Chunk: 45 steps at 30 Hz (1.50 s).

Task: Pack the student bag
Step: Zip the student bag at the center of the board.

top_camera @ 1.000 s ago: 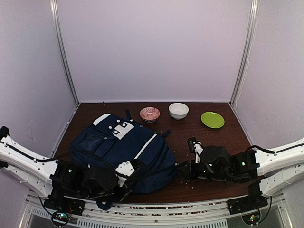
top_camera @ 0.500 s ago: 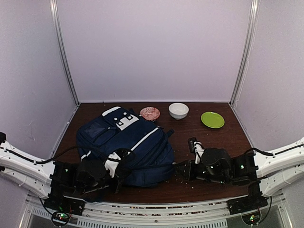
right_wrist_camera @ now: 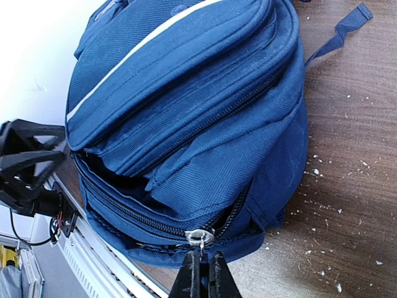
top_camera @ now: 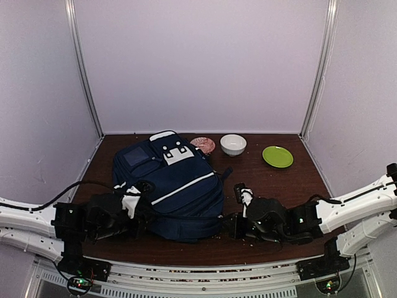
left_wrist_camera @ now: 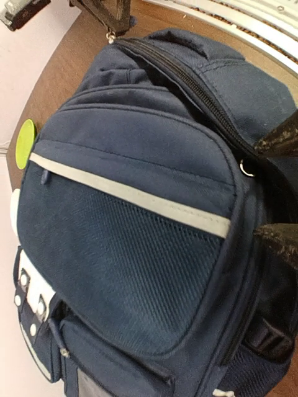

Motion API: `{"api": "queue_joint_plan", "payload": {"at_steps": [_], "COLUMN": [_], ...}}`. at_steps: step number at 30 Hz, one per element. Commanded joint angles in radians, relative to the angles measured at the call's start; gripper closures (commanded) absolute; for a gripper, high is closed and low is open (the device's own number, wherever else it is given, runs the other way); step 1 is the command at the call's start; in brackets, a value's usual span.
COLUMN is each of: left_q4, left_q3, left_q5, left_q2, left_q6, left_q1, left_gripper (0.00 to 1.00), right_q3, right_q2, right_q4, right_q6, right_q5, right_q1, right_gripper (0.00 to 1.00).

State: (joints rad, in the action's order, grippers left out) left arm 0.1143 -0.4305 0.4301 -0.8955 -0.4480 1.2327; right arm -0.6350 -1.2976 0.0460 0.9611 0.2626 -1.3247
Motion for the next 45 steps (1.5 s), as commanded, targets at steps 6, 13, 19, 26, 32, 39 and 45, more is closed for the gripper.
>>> {"api": "queue_joint_plan", "payload": {"at_steps": [6, 13, 19, 26, 32, 39, 45], "left_q4": [0.252, 0.175, 0.018, -0.018, -0.012, 0.030, 0.083], "left_q3": [-0.131, -0.334, -0.365, -0.438, -0.443, -0.390, -0.343], "left_q5": [-0.069, -0.029, -0.075, -0.118, -0.073, 0.005, 0.028], "left_q2": [0.267, -0.142, -0.335, -0.465, -0.522, -0.472, -0.443], "left_q6": [0.044, 0.196, 0.291, 0.339, 0.330, 0.307, 0.268], "left_q1": [0.096, 0.211, 0.210, 0.198, 0.188, 0.185, 0.185], "left_gripper": [0.25, 0.25, 0.25, 0.23, 0.30, 0.67, 0.61], "right_q3": [-0.112, -0.180, -0.182, -0.179, -0.193, -0.186, -0.185], "right_q2": [-0.050, -0.117, -0.116, -0.121, -0.118, -0.087, -0.070], "right_q4": [0.000, 0.028, 0.030, 0.056, 0.063, 0.045, 0.044], "right_q6": [-0.059, -0.093, -0.099, -0.097, -0.112, -0.117, -0.120], "right_q5": [-0.039, -0.104, -0.135, -0.152, -0.163, -0.146, -0.142], "right_q1": [-0.012, -0.016, -0.023, -0.047, -0.071, -0.083, -0.083], "right_gripper": [1.00, 1.00, 1.00, 1.00, 1.00, 1.00, 1.00]}}
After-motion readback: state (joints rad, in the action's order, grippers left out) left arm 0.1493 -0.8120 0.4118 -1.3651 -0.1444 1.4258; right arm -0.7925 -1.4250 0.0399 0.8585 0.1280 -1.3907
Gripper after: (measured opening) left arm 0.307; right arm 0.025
